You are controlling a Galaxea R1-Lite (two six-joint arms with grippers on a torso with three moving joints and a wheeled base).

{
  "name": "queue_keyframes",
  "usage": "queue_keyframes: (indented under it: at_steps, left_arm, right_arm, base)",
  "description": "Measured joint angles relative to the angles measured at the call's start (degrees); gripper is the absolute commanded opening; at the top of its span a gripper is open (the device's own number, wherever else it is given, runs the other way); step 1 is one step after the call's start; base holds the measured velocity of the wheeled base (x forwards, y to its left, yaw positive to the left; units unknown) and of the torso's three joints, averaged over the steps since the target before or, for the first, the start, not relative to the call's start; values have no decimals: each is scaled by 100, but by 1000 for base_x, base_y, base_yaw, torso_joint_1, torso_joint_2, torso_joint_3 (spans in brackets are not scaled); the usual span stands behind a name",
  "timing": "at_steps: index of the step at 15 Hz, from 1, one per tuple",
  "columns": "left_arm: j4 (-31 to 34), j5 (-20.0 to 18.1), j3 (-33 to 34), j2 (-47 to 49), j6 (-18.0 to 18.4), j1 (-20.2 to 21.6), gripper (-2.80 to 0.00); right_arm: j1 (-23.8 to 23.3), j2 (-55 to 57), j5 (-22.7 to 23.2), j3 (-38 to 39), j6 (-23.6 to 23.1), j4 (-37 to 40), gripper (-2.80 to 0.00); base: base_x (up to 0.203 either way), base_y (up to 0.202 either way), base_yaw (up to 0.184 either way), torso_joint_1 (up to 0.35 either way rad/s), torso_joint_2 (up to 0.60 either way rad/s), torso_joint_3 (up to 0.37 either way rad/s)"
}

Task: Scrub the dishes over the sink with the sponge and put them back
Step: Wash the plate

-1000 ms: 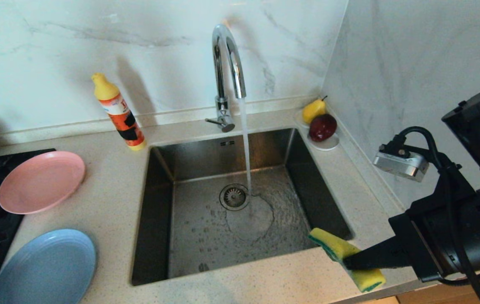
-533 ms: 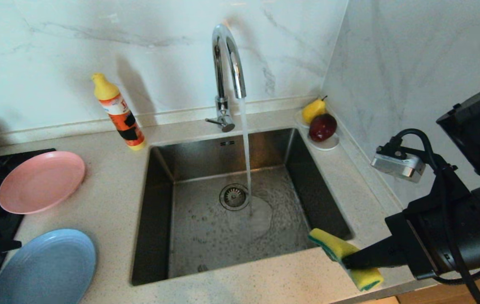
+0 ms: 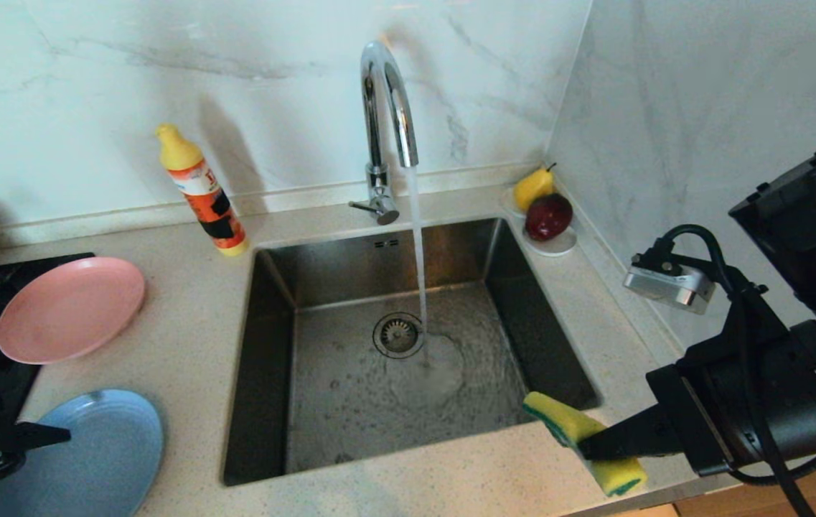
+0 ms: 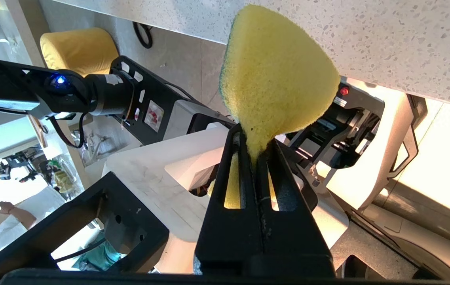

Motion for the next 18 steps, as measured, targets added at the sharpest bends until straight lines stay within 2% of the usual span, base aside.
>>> queue_keyframes:
  at_steps: [3, 9, 12, 15, 18]
  left_arm:
    - [2, -44, -21, 64, -186, -1, 0]
    - [-38, -425, -66, 234, -534, -1, 0]
    - [-52, -526, -100, 307, -571, -9, 0]
    - [-30, -836, -184, 336, -831, -12, 0]
    - [-2, -865, -211, 330, -867, -12, 0]
  right_arm:
    - [0, 4, -2, -2, -5, -2, -280]
    - [-6, 15, -2, 39, -16, 4, -280]
    - [-11, 20, -5, 80, -20, -1, -280]
    - [-6, 37, -2, 44, -100, -2, -280]
    - [-4, 56, 0, 39, -90, 0, -280]
  base:
    - [0, 0, 0, 0, 0, 0]
    - [0, 0, 0, 0, 0, 0]
    - [0, 0, 0, 0, 0, 0]
    - [0, 0, 0, 0, 0, 0]
    - [0, 0, 0, 0, 0, 0]
